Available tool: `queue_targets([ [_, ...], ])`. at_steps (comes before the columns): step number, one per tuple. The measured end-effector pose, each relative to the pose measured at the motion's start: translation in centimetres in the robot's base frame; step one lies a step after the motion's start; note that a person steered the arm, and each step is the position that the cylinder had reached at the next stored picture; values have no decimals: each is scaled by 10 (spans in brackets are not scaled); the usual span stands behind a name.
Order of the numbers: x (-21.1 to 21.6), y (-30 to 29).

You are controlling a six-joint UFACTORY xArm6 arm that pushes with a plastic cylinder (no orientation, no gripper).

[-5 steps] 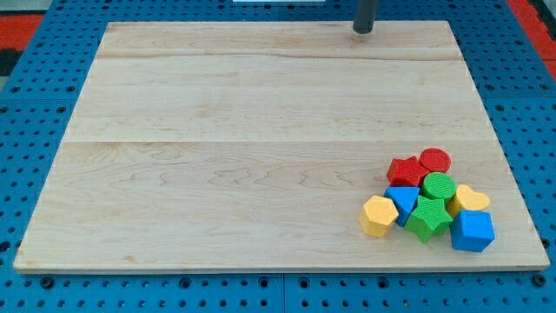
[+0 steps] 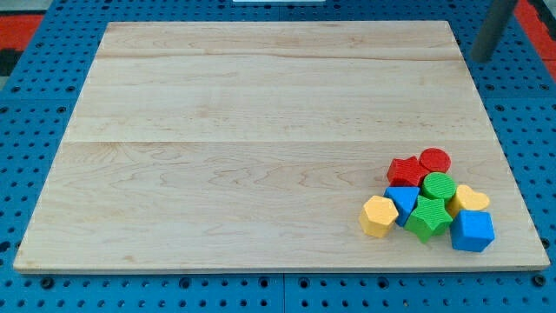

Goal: Point at the blue cube

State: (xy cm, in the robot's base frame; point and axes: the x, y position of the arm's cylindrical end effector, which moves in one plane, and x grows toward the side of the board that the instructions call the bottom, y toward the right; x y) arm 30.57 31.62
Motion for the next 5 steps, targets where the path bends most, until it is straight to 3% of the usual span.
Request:
queue_targets([
  [1, 13, 29],
  [3, 142, 22],
  [4, 236, 22],
  [5, 301, -16],
])
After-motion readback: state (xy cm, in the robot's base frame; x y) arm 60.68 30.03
